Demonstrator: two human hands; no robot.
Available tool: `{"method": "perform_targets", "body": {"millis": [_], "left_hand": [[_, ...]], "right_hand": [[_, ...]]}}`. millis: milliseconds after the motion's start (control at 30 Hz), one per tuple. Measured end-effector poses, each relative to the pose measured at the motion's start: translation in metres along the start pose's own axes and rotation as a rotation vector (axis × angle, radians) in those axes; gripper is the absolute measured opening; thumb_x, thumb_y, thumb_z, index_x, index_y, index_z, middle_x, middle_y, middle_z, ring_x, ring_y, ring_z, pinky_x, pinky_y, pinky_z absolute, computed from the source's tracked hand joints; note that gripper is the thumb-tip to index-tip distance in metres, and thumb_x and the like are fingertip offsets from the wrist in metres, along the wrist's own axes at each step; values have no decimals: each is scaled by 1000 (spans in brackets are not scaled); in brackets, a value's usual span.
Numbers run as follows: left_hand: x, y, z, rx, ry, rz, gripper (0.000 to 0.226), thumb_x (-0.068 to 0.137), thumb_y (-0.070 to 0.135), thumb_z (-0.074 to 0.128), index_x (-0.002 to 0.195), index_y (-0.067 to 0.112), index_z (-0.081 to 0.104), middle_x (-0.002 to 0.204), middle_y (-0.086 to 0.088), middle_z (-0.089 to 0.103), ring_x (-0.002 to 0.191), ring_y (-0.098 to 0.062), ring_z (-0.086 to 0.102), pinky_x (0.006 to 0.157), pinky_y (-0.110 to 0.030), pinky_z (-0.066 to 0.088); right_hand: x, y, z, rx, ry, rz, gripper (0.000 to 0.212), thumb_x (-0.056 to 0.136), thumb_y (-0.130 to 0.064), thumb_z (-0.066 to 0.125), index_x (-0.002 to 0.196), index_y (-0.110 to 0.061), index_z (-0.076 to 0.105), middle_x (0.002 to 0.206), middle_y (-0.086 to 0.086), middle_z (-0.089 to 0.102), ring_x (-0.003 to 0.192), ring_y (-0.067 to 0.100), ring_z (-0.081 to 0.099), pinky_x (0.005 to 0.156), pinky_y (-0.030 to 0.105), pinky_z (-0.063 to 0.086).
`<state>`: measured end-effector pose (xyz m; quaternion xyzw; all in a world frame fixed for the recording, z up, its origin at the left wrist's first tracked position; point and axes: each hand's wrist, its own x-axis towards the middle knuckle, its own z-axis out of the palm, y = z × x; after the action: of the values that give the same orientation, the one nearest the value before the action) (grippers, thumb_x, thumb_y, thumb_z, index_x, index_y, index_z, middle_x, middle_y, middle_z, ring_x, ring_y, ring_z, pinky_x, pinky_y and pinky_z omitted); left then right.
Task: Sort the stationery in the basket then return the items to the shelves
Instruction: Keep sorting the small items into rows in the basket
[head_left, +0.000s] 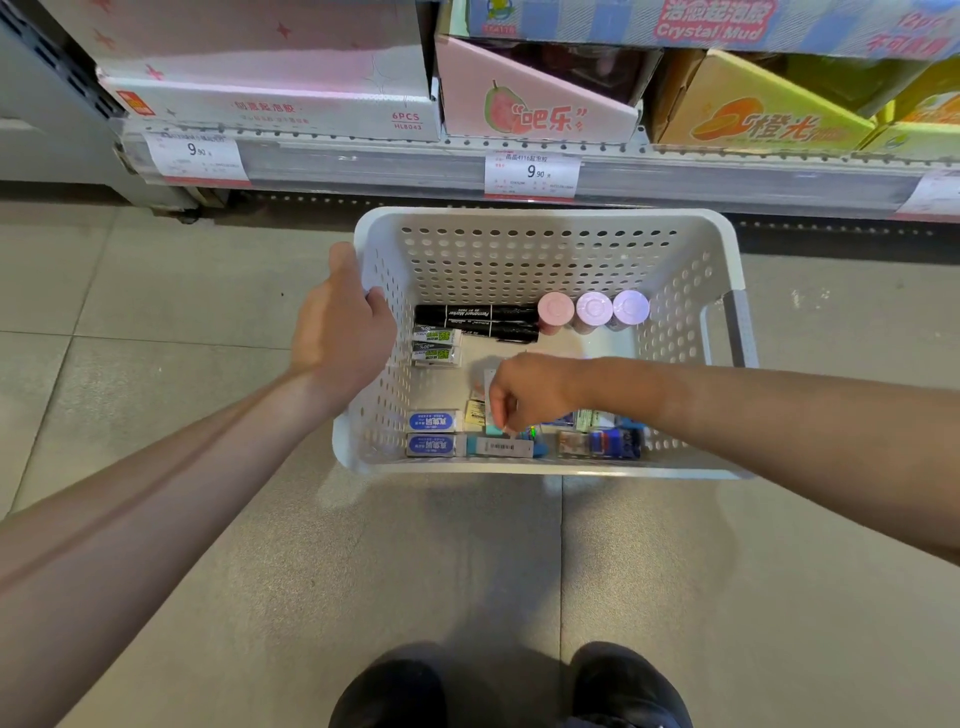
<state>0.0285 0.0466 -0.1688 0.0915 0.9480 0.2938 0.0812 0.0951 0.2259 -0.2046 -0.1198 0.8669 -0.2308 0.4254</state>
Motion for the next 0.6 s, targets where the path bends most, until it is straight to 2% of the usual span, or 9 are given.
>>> {"method": "perform_targets", "body": {"millis": [133,367,433,500,600], "left_hand": [[0,1,0,-16,-4,-1,20,99,10,37,116,1,34,63,-4,41,48,-21,43,46,-36,40],[0,-1,0,-20,-5,8,15,99,9,37,112,2,34,60,-6,41,50,-27,45,48,-39,41],[0,-2,0,-33,-11,14,9,98,9,37,106,7,32,60,-8,42,50,-30,47,47,-42,44],[1,-2,0,-40,-12,17,9,98,9,37,102,10,29,61,-7,42,51,-30,46,47,-42,44],[0,-3,0,-38,-11,9,11,98,10,38,107,7,32,64,-11,45,53,-31,48,47,-49,47]], "right_hand": [[0,-1,15,-129,4,-3,22,86,-8,61,107,-9,67,110,5,67,102,19,61,80,24,43],[8,-2,35,-210,8,16,21,89,-5,54,109,-6,58,105,9,62,93,21,56,79,28,45],[7,-2,25,-228,-47,16,26,88,-3,55,114,-5,57,101,8,56,90,20,51,73,26,39],[5,-2,10,-201,-79,17,33,87,-5,58,119,-4,56,104,8,55,94,22,53,72,24,40],[3,-1,-4,-162,-15,-5,45,88,-10,57,132,-8,49,108,2,53,91,19,49,67,21,36]]}}
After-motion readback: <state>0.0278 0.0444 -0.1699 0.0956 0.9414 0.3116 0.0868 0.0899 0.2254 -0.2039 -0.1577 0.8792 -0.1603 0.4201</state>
